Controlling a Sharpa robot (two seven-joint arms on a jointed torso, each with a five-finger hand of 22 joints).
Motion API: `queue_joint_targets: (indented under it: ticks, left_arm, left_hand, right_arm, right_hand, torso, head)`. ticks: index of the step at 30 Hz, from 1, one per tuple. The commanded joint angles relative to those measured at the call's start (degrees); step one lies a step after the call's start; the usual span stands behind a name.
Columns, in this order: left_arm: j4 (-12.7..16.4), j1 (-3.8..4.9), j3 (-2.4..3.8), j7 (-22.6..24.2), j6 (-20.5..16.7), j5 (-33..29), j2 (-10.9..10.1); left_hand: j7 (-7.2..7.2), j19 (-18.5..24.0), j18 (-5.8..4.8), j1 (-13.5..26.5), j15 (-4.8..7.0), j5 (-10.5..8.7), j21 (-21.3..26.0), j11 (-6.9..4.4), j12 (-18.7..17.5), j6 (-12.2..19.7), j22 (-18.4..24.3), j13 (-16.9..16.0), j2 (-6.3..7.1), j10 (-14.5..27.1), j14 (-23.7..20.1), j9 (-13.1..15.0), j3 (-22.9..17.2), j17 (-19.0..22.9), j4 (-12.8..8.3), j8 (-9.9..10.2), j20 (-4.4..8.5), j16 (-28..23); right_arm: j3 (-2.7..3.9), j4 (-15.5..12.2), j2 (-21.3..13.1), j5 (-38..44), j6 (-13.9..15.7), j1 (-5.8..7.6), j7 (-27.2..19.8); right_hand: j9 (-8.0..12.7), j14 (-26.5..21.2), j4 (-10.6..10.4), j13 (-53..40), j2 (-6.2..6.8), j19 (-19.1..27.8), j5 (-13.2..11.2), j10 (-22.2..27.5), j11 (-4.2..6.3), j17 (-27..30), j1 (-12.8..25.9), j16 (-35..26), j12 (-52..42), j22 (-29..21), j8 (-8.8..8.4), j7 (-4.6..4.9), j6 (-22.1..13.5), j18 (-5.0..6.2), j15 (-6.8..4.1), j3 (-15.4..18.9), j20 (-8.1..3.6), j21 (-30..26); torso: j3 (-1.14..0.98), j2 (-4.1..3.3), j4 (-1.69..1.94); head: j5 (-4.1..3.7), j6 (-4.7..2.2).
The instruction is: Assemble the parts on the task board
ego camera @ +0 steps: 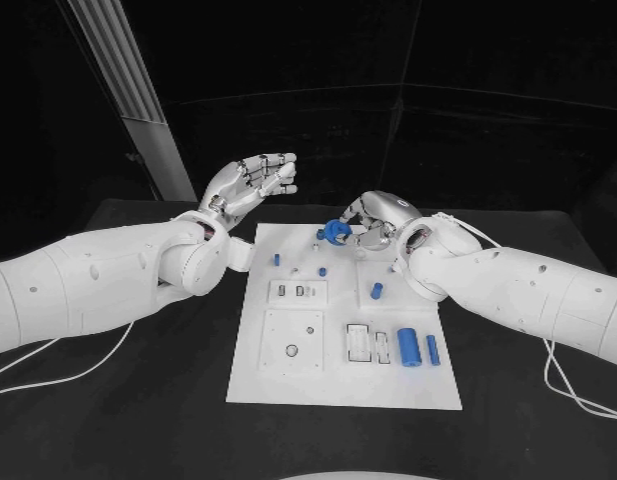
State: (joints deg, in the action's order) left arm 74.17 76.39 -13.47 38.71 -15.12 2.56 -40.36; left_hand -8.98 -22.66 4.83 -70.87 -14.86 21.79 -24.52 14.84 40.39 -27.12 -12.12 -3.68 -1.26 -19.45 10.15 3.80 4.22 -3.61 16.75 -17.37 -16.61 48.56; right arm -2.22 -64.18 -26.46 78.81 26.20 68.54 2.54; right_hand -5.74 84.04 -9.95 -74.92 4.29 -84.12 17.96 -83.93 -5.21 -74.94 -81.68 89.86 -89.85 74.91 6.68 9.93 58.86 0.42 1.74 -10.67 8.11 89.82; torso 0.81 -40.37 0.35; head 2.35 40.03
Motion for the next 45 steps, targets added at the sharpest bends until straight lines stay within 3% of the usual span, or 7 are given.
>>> queue_joint_targets:
  ticks: [1, 3, 13, 16, 21, 45]
  left_arm:
    - [0.1, 0.11, 0.05, 11.9, 0.3, 0.3, 0.1]
    - [0.1, 0.12, 0.05, 11.9, 0.3, 0.3, 0.1]
    - [0.2, 0.15, 0.05, 11.9, 0.1, 0.3, 0.0]
    - [0.1, 0.16, 0.05, 11.9, 0.1, 0.3, 0.0]
    - [0.1, 0.16, 0.05, 11.8, 0.0, 0.3, 0.1]
    - [0.0, 0.16, 0.05, 11.7, -0.1, 0.3, 0.3]
  left_hand:
    - [-7.80, 0.3, 0.30, 0.0, 0.01, 0.06, 0.2, 0.10, -0.2, 0.4, 0.1, 0.0, -0.65, 0.3, -0.3, 0.0, 0.3, -0.1, 0.0, -0.4, 0.00, -0.2]
    - [-7.80, 0.3, 0.30, 0.0, 0.01, 0.06, 0.2, 0.10, -0.2, 0.4, 0.1, 0.0, -0.65, 0.3, -0.3, 0.0, 0.3, -0.1, 0.0, -0.4, 0.00, -0.2]
    - [-7.80, 0.3, 0.30, 0.0, 0.01, 0.07, 0.2, 0.10, -0.2, 0.4, 0.1, 0.0, -0.67, 0.3, -0.3, 0.0, 0.3, -0.1, 0.0, -0.4, 0.00, -0.2]
    - [-7.80, 0.3, 0.30, 0.0, 0.01, 0.07, 0.2, 0.10, -0.2, 0.4, 0.1, 0.0, -0.67, 0.3, -0.3, 0.0, 0.3, -0.1, 0.0, -0.4, 0.00, -0.2]
    - [-7.80, 0.4, 0.30, -0.1, 0.01, 0.08, 0.2, 0.10, -0.2, 0.4, 0.1, 0.0, -0.72, 0.3, -0.3, 0.0, 0.3, -0.1, 0.0, -0.5, 0.00, -0.2]
    - [-7.80, 0.4, 0.29, -0.2, 0.01, 0.12, 0.1, 0.10, -0.2, 0.4, 0.1, 0.0, -0.83, 0.3, -0.3, 0.0, 0.3, -0.1, 0.0, -0.6, 0.00, -0.2]
  right_arm:
    - [0.05, 1.5, 1.4, 3.0, -1.6, 0.13, -1.1]
    - [0.05, 2.3, 2.2, 3.2, -1.9, 0.12, -1.2]
    - [0.05, 5.2, 4.5, 3.8, -5.7, 0.10, -0.6]
    - [0.05, 6.3, 5.3, 3.9, -6.5, 0.09, -0.6]
    - [0.04, 7.2, 6.0, 4.0, -7.6, 0.07, -0.4]
    - [0.04, 11.3, 9.1, 5.7, -9.9, 0.00, 0.3]
  right_hand:
    - [-0.2, 6.0, 0.2, -15.1, -0.27, -5.9, 0.1, -6.1, 0.14, -15.1, -0.1, 0.1, -0.1, 15.1, -0.11, -1.17, 1.4, -0.42, -0.37, 0.0, -0.38, 0.2]
    - [-0.2, 6.0, 0.2, -15.1, -0.29, -5.9, 0.0, -6.1, 0.12, -15.1, -0.1, 0.1, -0.1, 15.1, -0.14, -1.16, 1.4, -0.42, -0.38, 0.0, -0.38, 0.2]
    - [-0.1, 6.0, 0.3, -15.1, -0.28, -5.9, -0.1, -6.1, 0.05, -15.1, 0.0, 0.1, -0.1, 15.1, -0.30, -1.08, 1.3, -0.42, -0.40, -0.1, -0.39, 0.2]
    - [-0.1, 6.0, 0.4, -15.1, -0.30, -5.9, -0.2, -6.1, 0.01, -15.1, -0.1, 0.1, -0.1, 15.1, -0.38, -1.04, 1.2, -0.42, -0.41, -0.1, -0.40, 0.2]
    - [-0.1, 6.0, 0.4, -15.1, -0.32, -5.9, -0.2, -6.1, -0.01, -15.1, -0.1, 0.1, -0.1, 15.1, -0.42, -1.02, 1.2, -0.42, -0.42, -0.1, -0.41, 0.2]
    - [0.1, 6.0, 0.7, -15.1, -0.38, -5.9, -0.6, -6.1, -0.28, -15.1, 0.0, 0.1, -0.1, 15.1, -1.03, -0.71, 0.6, -0.42, -0.45, -0.3, -0.45, 0.2]
  torso:
    - [0.05, 0.00, 0.17]
    - [0.00, 0.01, -0.08]
    - [-0.04, 0.00, -0.07]
    - [-0.09, -0.03, -0.26]
    - [-0.07, -0.05, -0.05]
    - [-0.01, 0.01, -0.13]
  head:
    - [-0.02, 0.17]
    - [0.21, 0.24]
    - [0.68, 0.42]
    - [0.81, 0.54]
    - [0.75, 0.64]
    - [0.95, 0.99]
